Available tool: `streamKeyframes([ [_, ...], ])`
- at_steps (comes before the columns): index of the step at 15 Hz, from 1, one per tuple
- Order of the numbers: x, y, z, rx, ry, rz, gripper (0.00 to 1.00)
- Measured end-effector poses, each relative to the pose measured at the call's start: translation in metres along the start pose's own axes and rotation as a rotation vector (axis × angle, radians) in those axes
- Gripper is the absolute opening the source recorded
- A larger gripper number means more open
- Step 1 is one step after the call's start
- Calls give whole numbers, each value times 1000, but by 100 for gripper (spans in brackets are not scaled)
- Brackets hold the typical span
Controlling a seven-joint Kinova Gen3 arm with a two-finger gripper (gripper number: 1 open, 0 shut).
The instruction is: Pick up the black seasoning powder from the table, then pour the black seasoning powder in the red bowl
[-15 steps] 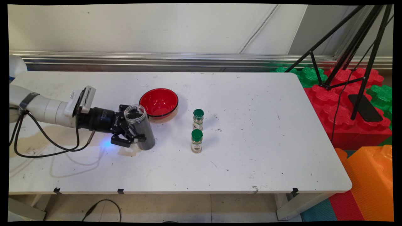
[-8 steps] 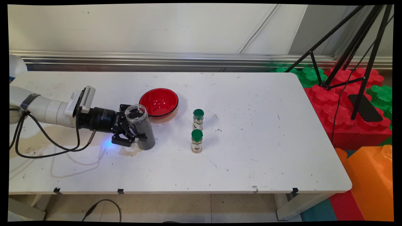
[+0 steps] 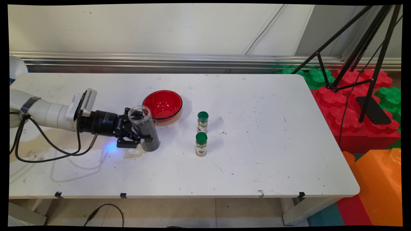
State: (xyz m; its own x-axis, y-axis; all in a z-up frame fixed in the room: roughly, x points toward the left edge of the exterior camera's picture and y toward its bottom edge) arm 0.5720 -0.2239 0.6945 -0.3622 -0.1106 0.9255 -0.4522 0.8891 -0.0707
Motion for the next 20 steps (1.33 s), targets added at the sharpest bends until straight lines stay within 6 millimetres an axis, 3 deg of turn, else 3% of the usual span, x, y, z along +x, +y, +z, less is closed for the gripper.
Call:
streamKeyframes([
  [9, 2, -1, -4, 5, 11, -7, 0],
  [20, 35, -15, -27, 60, 29, -2, 0],
])
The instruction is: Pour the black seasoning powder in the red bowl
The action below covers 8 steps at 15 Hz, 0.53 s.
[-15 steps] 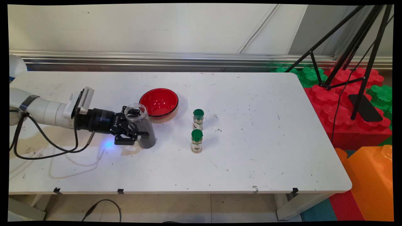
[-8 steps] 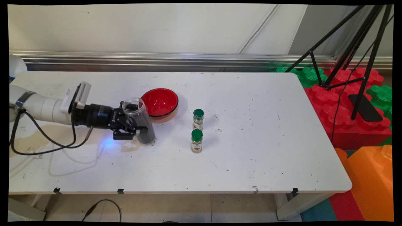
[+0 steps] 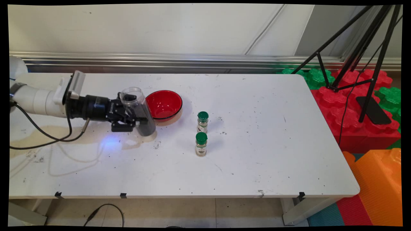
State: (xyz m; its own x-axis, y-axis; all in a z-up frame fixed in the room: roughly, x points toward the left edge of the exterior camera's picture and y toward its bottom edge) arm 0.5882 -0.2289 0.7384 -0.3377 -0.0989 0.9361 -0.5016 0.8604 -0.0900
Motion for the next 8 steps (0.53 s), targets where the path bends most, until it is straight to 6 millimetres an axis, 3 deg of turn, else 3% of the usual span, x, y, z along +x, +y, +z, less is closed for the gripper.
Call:
streamKeyframes([
  [8, 29, -10, -15, 34, -3, 18, 0],
])
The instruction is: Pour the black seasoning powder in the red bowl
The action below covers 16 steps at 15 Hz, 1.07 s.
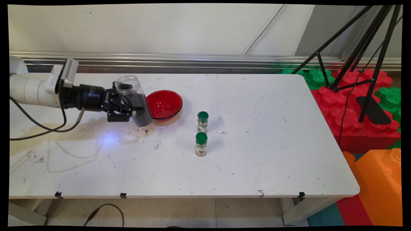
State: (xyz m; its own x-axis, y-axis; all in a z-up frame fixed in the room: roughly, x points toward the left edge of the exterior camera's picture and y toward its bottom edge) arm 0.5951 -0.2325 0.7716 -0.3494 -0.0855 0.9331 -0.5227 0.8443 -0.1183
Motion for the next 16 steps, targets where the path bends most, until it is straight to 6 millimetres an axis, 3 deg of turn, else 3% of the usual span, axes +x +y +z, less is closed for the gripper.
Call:
streamKeyframes([
  [16, 43, -46, -14, 100, -41, 69, 0],
])
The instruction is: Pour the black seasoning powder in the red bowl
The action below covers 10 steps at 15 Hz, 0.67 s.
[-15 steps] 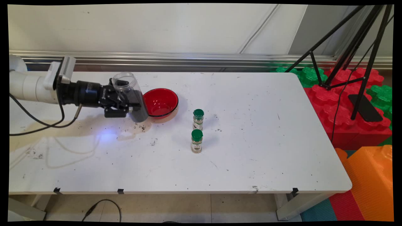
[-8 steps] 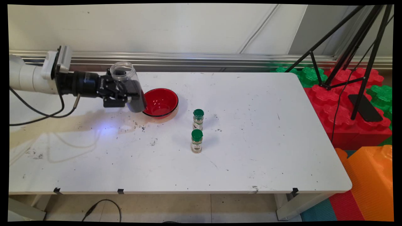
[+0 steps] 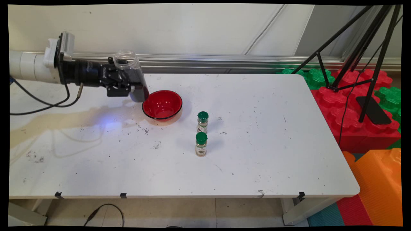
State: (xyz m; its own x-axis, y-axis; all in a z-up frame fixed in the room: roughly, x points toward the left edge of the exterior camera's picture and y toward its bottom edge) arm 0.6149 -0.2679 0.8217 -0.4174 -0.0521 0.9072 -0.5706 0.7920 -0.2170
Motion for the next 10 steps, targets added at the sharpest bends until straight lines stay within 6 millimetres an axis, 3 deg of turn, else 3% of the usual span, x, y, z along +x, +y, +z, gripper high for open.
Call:
streamKeyframes([
  [10, 15, -47, 15, 81, -31, 59, 0],
])
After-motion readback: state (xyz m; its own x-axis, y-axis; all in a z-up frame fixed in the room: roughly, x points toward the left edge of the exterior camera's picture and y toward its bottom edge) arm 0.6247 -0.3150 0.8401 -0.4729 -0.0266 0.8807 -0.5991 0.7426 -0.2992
